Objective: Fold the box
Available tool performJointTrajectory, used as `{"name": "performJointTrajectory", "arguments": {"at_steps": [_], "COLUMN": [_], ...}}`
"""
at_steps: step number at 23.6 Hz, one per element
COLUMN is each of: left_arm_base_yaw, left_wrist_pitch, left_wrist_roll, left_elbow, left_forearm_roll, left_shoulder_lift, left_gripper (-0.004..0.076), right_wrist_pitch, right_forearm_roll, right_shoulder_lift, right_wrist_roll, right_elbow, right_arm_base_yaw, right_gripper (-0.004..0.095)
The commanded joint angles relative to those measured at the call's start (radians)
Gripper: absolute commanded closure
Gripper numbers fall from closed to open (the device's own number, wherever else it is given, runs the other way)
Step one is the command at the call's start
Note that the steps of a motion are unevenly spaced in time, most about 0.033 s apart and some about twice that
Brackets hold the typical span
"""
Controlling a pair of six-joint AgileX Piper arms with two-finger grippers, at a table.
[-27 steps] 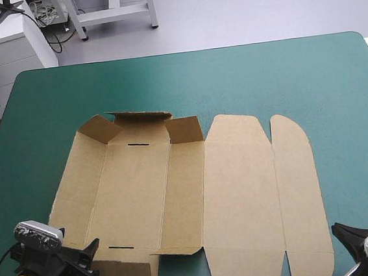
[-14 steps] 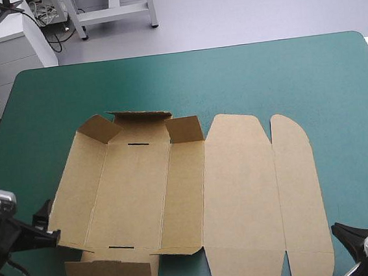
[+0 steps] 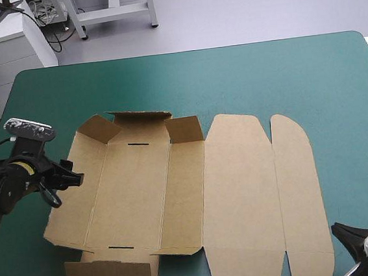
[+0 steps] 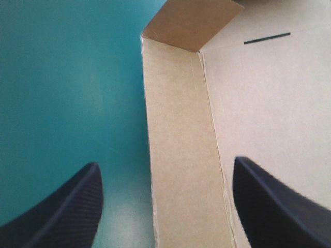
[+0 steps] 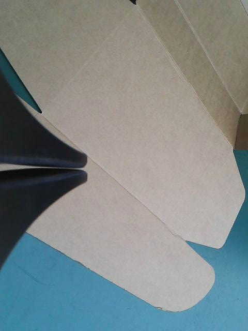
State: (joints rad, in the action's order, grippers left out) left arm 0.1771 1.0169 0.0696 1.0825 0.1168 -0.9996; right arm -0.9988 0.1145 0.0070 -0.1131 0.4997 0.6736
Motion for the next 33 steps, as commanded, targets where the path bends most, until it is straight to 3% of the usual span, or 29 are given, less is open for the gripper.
{"name": "performJointTrajectory", "arguments": {"at_steps": [1, 5, 8, 11, 13, 22, 28, 33], "left_arm_base_yaw": [-0.052, -0.203, -0.344, -0.51, -0.558, -0.56, -0.56, -0.558], "left_wrist_pitch": [-0.047, -0.037, -0.007, 0.124, 0.21, 0.247, 0.228, 0.273], "left_wrist_roll": [-0.013, 0.002, 0.138, 0.348, 0.407, 0.509, 0.562, 0.596], "left_elbow": [0.039, 0.039, 0.039, 0.037, 0.037, -0.017, -0.076, -0.078], "left_forearm_roll": [-0.004, -0.079, -0.259, -0.512, -0.554, -0.5, -0.526, -0.632], "left_shoulder_lift": [-0.052, -0.086, -0.104, -0.175, -0.231, -0.365, -0.374, -0.406], "left_gripper": [0.0265, 0.0273, 0.0273, 0.0272, 0.0272, 0.0272, 0.0272, 0.0272], "right_wrist_pitch": [0.072, 0.072, 0.072, 0.072, 0.074, 0.074, 0.076, 0.08], "right_forearm_roll": [0.009, 0.009, 0.013, 0.021, 0.032, 0.039, 0.045, 0.055], "right_shoulder_lift": [0.025, 0.025, 0.025, 0.025, 0.025, 0.025, 0.025, 0.025], "right_wrist_roll": [0.009, 0.009, 0.009, 0.009, 0.009, 0.009, 0.009, 0.013], "right_elbow": [0.025, 0.025, 0.025, 0.025, 0.025, 0.025, 0.025, 0.025], "right_arm_base_yaw": [-0.008, -0.008, -0.008, -0.008, -0.008, -0.008, -0.008, -0.008], "right_gripper": [0.0913, 0.0913, 0.0913, 0.0913, 0.0913, 0.0913, 0.0913, 0.0913]}}
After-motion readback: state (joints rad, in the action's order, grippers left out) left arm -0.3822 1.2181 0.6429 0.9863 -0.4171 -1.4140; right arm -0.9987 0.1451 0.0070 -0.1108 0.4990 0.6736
